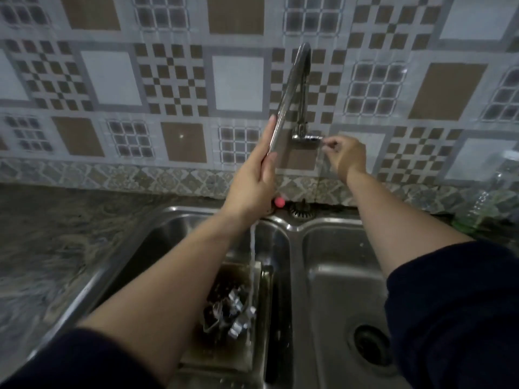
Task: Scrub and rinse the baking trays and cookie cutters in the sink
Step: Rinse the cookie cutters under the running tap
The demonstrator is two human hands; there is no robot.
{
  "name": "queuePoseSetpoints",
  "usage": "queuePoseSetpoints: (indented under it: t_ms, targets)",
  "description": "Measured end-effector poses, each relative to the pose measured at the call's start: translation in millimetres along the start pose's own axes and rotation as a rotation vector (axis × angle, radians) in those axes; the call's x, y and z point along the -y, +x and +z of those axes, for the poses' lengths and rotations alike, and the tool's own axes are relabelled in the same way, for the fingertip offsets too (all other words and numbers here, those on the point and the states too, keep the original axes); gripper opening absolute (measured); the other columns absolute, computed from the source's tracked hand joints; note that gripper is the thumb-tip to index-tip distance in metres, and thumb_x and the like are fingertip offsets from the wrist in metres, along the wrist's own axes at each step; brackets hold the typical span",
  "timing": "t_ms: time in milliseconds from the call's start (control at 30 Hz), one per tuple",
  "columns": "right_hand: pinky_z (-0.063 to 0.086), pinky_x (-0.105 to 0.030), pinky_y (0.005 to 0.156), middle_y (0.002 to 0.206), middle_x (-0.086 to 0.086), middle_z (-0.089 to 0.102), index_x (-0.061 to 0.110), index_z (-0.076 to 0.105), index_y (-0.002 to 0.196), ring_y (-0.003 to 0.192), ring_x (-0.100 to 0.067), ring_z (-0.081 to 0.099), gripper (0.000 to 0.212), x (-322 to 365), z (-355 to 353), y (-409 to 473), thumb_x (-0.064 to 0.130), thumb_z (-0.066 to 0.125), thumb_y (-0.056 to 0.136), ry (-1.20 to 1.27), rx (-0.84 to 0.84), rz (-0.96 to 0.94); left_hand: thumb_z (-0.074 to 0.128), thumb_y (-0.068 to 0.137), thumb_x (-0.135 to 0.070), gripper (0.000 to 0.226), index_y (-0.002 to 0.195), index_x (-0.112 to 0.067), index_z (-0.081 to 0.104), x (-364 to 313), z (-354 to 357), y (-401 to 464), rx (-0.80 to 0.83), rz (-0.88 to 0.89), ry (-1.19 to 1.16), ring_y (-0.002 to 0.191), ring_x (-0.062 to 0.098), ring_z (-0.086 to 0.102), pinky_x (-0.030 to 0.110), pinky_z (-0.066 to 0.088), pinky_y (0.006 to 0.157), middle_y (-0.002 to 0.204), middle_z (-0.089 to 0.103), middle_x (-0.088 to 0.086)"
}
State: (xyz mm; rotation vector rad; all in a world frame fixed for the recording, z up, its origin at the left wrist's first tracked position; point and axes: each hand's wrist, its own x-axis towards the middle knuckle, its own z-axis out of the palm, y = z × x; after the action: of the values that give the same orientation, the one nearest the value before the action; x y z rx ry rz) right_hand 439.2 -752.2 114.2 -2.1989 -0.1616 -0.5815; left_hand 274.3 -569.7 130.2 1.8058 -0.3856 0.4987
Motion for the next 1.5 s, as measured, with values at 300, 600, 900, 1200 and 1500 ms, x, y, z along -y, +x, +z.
queuePoseSetpoints:
  t_ms: [300,600,900,1200,1500]
  targets:
    - [0.043,-0.028,0.072,0.082,0.002,0.055,-0.002,0.062,0.110,0.079,-0.016,0.052,0.024,24.6,78.2,-218.0,0.006,0.045,0.096,0.375,0.412,0.357,0.041,0.101,-0.028,0.050,0.149,-0.030,0.025,36.4,-7.2,-45.0,-0.029,-0.081,-0.018,0.061,0.012,0.056,0.034,0.053,0.057,0.071,0.055,-0.003]
    - [0.042,-0.026,0.075,0.122,-0.007,0.059,0.016,0.052,0.128,0.105,-0.021,0.058,0.029,8.3,150.6,-313.5,0.019,0.047,0.099,0.023,0.569,0.779,0.041,0.097,-0.014,0.035,0.130,-0.014,0.054,182.0,-16.1,-183.5,0.491,-0.901,0.468,0.112,0.027,0.057,0.035,0.047,0.095,0.125,0.060,0.013]
    - [0.050,-0.035,0.093,0.118,-0.008,0.064,0.019,0.057,0.127,0.106,-0.025,0.061,0.037,14.2,158.3,-319.3,0.015,0.062,0.091,0.463,0.465,1.147,0.047,0.098,-0.027,0.021,0.099,-0.014,0.064,184.2,-24.2,-190.2,0.303,-1.128,0.095,0.102,0.031,0.063,0.041,0.053,0.089,0.113,0.066,0.017]
    - [0.053,-0.030,0.080,0.110,-0.005,0.067,0.021,0.065,0.107,0.100,-0.022,0.063,0.024,19.0,112.9,-333.6,0.011,0.045,0.100,0.438,0.313,1.016,0.051,0.098,-0.019,0.020,0.115,-0.009,0.056,149.9,-12.6,-186.9,0.312,-1.212,-0.516,0.090,0.025,0.063,0.037,0.053,0.085,0.097,0.063,0.012]
    - [0.054,-0.039,0.079,0.093,-0.006,0.060,0.019,0.051,0.120,0.086,-0.022,0.059,0.022,28.2,112.9,-307.8,0.026,0.046,0.100,0.440,0.230,1.115,0.051,0.096,-0.008,0.031,0.127,-0.010,0.053,143.6,-3.3,-185.4,0.423,-0.959,-0.326,0.105,0.022,0.063,0.034,0.051,0.094,0.116,0.065,0.010]
